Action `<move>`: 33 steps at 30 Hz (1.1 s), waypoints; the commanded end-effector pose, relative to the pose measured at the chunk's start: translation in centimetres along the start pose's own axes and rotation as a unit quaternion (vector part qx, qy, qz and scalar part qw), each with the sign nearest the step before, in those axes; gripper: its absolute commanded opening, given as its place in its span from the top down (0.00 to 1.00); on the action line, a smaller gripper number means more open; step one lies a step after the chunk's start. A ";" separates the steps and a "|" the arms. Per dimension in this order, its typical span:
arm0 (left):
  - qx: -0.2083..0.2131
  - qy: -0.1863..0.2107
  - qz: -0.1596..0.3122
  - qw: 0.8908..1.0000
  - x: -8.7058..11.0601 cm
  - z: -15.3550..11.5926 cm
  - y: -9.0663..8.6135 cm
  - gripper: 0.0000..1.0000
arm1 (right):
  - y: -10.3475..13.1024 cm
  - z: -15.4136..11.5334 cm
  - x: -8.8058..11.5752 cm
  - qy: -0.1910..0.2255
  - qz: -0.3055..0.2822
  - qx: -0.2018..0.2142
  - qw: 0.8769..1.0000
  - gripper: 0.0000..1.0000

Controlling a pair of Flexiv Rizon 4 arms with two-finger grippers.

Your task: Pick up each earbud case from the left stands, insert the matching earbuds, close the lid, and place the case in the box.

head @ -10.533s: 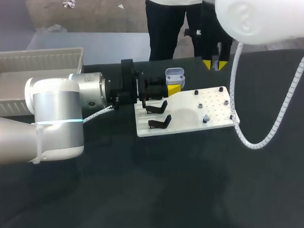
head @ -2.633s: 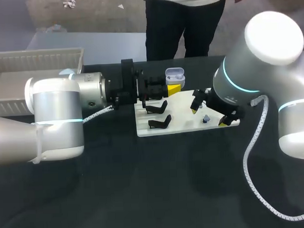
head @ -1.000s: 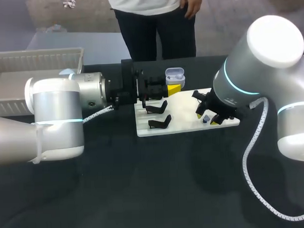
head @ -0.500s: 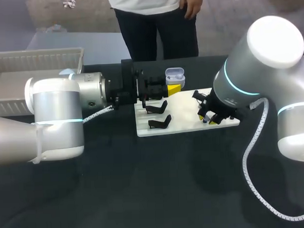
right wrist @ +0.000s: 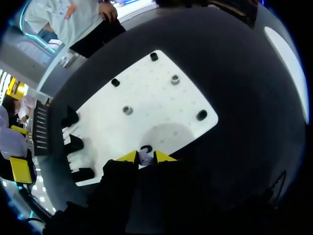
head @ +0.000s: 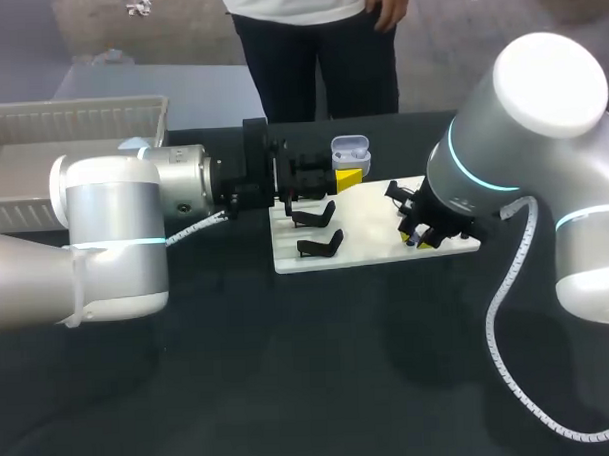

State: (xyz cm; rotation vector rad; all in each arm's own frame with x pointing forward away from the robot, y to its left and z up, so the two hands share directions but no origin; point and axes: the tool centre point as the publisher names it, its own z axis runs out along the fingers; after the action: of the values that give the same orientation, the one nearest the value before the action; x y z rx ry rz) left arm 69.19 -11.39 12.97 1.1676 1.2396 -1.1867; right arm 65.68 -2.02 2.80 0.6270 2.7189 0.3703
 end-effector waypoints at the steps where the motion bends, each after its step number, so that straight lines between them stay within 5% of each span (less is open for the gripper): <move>1: -0.003 -0.002 0.002 1.000 0.1 0.0 -0.1 1.00 | 0.0 -0.1 0.1 -0.002 0.000 0.001 1.000 1.00; 18: -0.003 -0.002 0.002 1.000 0.1 0.0 -0.1 1.00 | 0.1 -6.5 1.1 0.012 -0.082 0.016 0.996 1.00; 33: -0.003 -0.002 0.002 1.000 0.1 0.0 -0.1 1.00 | 4.5 -14.7 3.5 0.056 -0.215 0.004 0.975 1.00</move>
State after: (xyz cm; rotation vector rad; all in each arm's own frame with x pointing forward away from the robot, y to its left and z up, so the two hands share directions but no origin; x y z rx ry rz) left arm 69.19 -11.39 12.97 1.1676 1.2396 -1.1867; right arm 59.36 0.78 14.51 0.0438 2.7903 0.3032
